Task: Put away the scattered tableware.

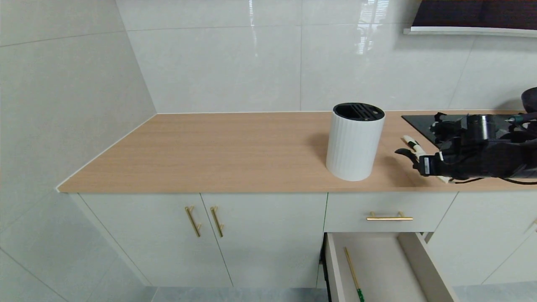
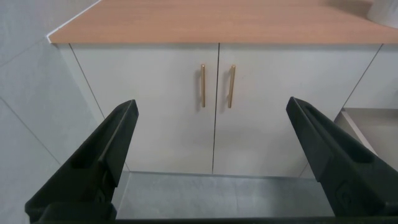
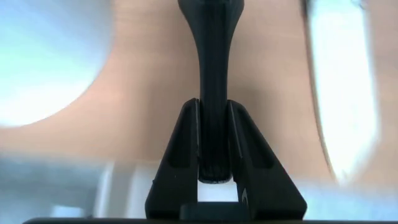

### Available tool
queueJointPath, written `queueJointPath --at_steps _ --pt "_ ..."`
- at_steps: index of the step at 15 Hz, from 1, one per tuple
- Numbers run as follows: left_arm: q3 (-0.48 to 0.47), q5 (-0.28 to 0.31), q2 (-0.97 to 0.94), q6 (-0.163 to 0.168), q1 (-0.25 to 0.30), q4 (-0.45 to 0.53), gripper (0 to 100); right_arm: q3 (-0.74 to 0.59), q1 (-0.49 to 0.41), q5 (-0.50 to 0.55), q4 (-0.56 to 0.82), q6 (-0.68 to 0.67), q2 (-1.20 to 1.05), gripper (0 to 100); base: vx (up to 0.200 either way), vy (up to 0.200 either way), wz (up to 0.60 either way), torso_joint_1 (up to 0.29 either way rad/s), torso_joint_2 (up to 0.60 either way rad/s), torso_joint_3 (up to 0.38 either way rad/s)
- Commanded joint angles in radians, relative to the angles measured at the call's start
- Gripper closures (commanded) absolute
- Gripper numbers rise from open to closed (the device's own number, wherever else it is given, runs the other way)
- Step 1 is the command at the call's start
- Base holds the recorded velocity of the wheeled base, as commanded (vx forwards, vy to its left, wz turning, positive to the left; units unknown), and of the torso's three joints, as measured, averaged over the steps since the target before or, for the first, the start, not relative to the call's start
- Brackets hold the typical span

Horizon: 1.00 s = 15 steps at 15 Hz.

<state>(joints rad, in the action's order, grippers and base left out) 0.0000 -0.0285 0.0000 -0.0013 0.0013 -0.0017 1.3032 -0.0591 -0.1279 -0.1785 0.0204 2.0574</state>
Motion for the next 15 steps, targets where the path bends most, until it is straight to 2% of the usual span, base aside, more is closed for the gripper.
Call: queueJointPath --at_steps 1,3,8,11,15 --pt "0.0 -0.001 0.0 0.0 0.0 0.0 0 -0.242 -0.001 0.033 -0.01 -0.079 -0.289 100 0.0 0.0 0.0 0.0 0.0 0.0" --pt "0.0 -0.001 0.002 0.0 0.0 0.0 0 -0.355 0.001 0.094 -0.01 -0.102 -0.384 100 0.0 0.0 0.0 0.0 0.0 0.0" --pt "0.0 -0.001 0.0 0.0 0.0 0.0 0 -0.624 0.067 0.136 -0.045 -0.16 -0.504 100 0.0 0.0 0.0 -0.007 0.01 0.012" --pt "0.0 -0.001 0.002 0.0 0.0 -0.001 0 -0.65 0.121 0.168 -0.058 -0.158 -0.465 100 0.0 0.0 0.0 -0.17 0.37 0.201" --pt "0.0 -0.001 0.002 0.0 -0.001 0.0 0 -0.65 0.127 0.215 -0.058 -0.158 -0.421 100 0.0 0.0 0.0 -0.227 0.5 0.271"
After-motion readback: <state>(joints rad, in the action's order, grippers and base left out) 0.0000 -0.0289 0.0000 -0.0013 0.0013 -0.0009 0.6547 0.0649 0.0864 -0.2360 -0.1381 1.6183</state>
